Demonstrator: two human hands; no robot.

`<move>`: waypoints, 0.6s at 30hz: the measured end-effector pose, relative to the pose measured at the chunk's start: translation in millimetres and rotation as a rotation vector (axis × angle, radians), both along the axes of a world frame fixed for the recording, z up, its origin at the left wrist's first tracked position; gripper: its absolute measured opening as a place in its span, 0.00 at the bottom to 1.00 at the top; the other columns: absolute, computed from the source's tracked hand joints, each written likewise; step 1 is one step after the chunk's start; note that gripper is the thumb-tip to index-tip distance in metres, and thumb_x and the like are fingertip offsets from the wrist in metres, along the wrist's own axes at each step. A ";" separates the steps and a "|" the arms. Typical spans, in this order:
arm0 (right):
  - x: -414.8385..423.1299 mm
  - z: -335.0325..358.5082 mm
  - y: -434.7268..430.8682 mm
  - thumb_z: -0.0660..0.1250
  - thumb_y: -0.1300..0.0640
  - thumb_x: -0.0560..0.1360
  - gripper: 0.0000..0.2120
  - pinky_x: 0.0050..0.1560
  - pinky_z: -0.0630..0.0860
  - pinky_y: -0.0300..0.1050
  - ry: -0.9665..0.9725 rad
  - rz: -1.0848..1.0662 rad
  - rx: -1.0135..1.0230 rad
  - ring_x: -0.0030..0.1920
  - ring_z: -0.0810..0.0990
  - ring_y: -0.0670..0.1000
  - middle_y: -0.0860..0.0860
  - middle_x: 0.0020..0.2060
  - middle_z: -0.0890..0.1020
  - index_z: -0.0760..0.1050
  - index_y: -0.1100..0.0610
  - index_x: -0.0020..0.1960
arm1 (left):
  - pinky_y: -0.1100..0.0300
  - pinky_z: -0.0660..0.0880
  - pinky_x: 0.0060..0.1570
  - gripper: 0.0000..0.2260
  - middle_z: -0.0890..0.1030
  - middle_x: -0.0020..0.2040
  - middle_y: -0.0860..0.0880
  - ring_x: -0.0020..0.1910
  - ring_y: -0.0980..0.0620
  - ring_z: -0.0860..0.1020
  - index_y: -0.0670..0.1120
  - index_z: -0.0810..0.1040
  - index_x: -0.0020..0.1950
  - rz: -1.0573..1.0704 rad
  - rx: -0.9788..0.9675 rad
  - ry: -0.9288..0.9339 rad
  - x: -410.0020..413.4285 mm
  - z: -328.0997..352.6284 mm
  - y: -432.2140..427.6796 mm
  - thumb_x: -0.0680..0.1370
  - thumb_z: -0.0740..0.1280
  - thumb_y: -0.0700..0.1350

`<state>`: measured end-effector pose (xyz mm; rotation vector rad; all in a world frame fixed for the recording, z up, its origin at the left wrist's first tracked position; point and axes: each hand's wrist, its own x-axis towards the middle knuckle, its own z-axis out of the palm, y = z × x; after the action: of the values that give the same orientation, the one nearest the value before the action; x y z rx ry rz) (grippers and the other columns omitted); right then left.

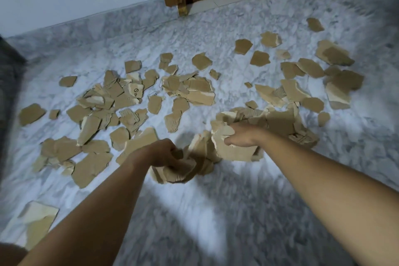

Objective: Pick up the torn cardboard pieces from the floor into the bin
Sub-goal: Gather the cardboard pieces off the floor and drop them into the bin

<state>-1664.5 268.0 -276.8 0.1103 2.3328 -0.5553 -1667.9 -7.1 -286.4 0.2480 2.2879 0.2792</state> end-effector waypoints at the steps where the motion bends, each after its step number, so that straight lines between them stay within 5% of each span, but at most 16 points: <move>1: -0.4 -6.7 -9.1 0.66 0.44 0.75 0.32 0.64 0.72 0.53 0.012 0.050 0.051 0.70 0.70 0.58 0.56 0.72 0.70 0.64 0.53 0.76 | 0.59 0.73 0.45 0.13 0.82 0.46 0.49 0.43 0.51 0.79 0.49 0.81 0.47 -0.009 0.006 0.007 4.7 -6.5 2.6 0.71 0.74 0.57; 6: 6.6 -52.0 -37.2 0.66 0.35 0.71 0.40 0.71 0.64 0.59 0.136 0.212 0.246 0.75 0.59 0.61 0.53 0.76 0.62 0.58 0.47 0.78 | 0.50 0.72 0.62 0.26 0.65 0.72 0.43 0.63 0.41 0.72 0.48 0.74 0.67 -0.121 -0.053 0.188 15.0 -51.9 14.4 0.73 0.71 0.59; 11: 13.2 -72.6 -38.2 0.78 0.38 0.62 0.41 0.60 0.74 0.62 0.217 0.018 0.142 0.67 0.69 0.61 0.52 0.68 0.65 0.60 0.46 0.67 | 0.46 0.71 0.59 0.25 0.69 0.65 0.43 0.63 0.38 0.70 0.54 0.68 0.70 -0.165 -0.067 0.284 24.9 -67.2 16.1 0.75 0.67 0.59; 18: 16.9 -55.4 -15.7 0.78 0.45 0.70 0.45 0.64 0.74 0.51 -0.079 -0.063 0.071 0.70 0.70 0.61 0.60 0.73 0.65 0.59 0.55 0.78 | 0.58 0.68 0.51 0.20 0.74 0.57 0.48 0.57 0.46 0.75 0.52 0.69 0.64 0.017 0.196 0.150 24.4 -54.9 5.5 0.75 0.71 0.52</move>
<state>-1647.6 252.3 -332.3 0.2350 2.2789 -0.4905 -1643.5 -1.6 -341.2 0.3599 2.4124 0.5109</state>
